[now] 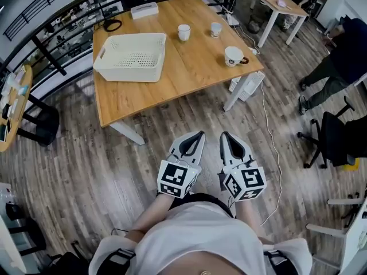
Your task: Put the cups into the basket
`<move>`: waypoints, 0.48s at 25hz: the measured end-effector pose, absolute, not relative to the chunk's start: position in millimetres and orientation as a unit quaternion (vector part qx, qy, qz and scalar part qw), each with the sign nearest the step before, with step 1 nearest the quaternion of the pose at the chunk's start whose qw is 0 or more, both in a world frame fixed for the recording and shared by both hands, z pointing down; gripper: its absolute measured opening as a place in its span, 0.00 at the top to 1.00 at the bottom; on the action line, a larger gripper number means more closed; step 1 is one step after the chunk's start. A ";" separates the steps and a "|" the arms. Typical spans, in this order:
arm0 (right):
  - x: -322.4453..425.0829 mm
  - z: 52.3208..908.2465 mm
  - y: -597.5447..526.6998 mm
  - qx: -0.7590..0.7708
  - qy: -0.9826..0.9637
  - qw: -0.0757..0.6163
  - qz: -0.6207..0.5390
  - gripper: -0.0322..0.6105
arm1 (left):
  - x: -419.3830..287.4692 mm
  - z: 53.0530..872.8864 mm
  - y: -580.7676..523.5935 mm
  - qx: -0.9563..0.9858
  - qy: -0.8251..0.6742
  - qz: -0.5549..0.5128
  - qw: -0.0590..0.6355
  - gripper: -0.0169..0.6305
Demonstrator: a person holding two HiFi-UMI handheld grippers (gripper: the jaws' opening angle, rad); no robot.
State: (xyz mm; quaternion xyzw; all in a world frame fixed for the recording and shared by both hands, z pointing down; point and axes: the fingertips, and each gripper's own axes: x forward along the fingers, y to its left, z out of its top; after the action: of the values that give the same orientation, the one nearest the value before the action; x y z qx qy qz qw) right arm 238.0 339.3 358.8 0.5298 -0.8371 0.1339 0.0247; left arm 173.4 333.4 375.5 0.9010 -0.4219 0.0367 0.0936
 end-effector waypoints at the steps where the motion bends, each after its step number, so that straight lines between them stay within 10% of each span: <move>1: 237.7 358.9 327.4 0.531 -0.836 0.025 0.134 0.93 | 173.4 376.4 321.6 0.902 -0.420 0.037 0.096 0.96; 12: 222.8 357.6 169.5 0.546 -0.825 0.026 0.143 0.93 | 158.8 374.0 162.5 0.911 -0.399 0.051 0.095 0.96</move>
State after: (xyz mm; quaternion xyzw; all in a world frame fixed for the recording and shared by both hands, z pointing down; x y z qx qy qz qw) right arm 222.8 169.5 357.6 0.5460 -0.8251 0.1432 0.0258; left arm 158.8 162.5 374.0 0.9108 -0.3986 0.0508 0.0949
